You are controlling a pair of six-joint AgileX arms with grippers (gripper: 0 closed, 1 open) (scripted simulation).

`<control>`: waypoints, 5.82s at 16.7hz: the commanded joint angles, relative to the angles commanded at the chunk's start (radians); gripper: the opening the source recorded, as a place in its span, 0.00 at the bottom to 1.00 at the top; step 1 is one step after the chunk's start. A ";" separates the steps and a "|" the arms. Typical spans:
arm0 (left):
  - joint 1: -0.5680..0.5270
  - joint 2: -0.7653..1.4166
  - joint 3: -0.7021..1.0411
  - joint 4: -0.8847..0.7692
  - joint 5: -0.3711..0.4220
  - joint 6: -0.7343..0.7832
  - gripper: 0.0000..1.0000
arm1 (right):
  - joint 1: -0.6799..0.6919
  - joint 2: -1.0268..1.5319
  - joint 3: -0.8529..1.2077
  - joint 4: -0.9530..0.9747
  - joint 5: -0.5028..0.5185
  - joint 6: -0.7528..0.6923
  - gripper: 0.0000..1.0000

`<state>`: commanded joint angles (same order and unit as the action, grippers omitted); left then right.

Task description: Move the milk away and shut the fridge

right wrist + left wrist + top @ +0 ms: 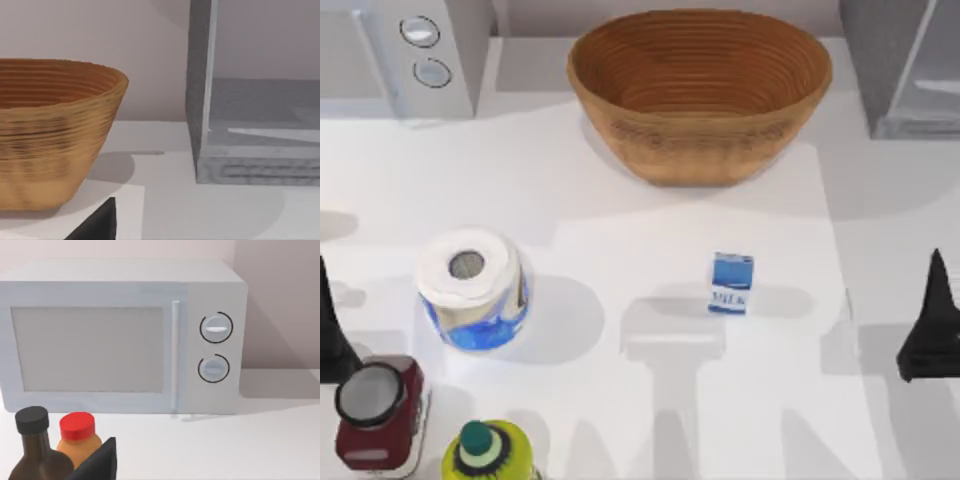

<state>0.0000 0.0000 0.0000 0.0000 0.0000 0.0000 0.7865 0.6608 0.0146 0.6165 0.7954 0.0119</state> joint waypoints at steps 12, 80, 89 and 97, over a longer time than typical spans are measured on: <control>0.000 0.000 0.000 0.000 0.000 0.000 1.00 | 0.142 0.138 0.024 0.137 0.142 0.008 1.00; 0.000 0.000 0.000 0.000 0.000 0.000 1.00 | 0.182 1.616 0.723 0.895 0.359 0.017 0.00; 0.000 0.000 0.000 0.000 0.000 0.000 1.00 | 0.087 1.536 0.693 0.860 0.250 0.019 0.00; 0.000 0.000 0.000 0.000 0.000 0.000 1.00 | -0.390 1.162 0.520 0.665 -0.326 0.007 0.00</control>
<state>0.0000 0.0000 0.0000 0.0000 0.0000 0.0000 0.3960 1.8228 0.5350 1.2815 0.4693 0.0194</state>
